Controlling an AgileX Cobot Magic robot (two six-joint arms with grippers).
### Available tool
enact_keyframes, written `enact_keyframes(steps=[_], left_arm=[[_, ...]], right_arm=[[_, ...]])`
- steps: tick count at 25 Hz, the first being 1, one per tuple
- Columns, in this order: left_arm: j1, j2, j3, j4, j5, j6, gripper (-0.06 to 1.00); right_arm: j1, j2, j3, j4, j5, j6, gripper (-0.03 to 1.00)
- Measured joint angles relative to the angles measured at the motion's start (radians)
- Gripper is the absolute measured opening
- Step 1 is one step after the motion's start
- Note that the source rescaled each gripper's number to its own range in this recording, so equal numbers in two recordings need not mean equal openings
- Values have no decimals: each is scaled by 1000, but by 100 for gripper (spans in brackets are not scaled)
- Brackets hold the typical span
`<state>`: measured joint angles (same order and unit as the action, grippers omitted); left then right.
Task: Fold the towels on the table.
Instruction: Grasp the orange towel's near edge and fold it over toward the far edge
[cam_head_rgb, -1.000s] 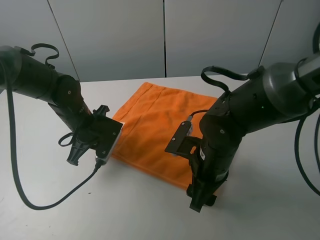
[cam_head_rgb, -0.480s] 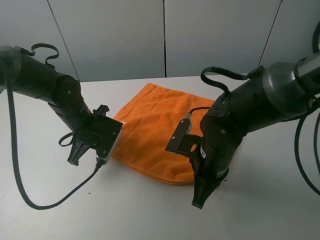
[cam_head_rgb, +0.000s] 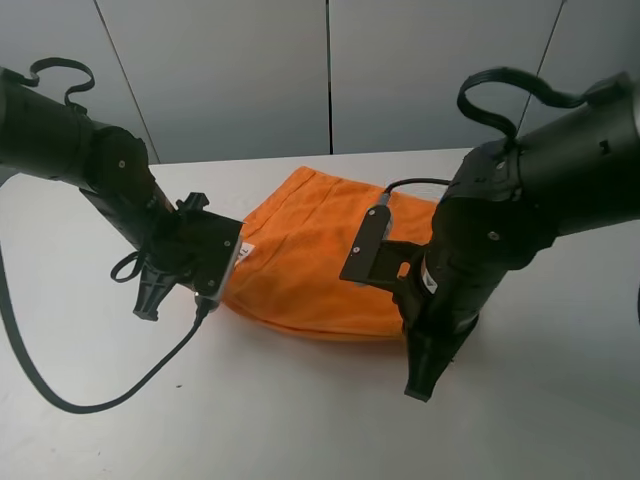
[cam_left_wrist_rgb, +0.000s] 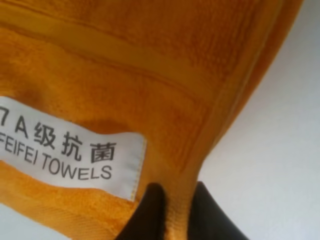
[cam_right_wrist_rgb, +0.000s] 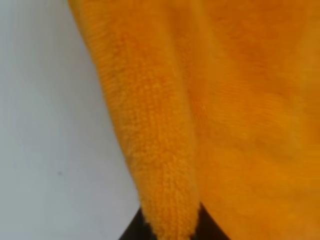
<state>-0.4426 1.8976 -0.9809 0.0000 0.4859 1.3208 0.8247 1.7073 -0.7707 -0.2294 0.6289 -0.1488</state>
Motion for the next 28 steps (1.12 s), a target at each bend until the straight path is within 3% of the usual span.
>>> enact_keyframes(steps=[12,19,28], left_arm=[[-6,-128,0,0,17,-231,1],[-6,-226,0,21,22,-441,1],[-13,-285,0,22,90,-576,1]], right_arm=[[0,-114,1,-312,107,169,0],[0,-122,-1,-394,153,193,0],[4,-122,-12,-573,193,285,0]])
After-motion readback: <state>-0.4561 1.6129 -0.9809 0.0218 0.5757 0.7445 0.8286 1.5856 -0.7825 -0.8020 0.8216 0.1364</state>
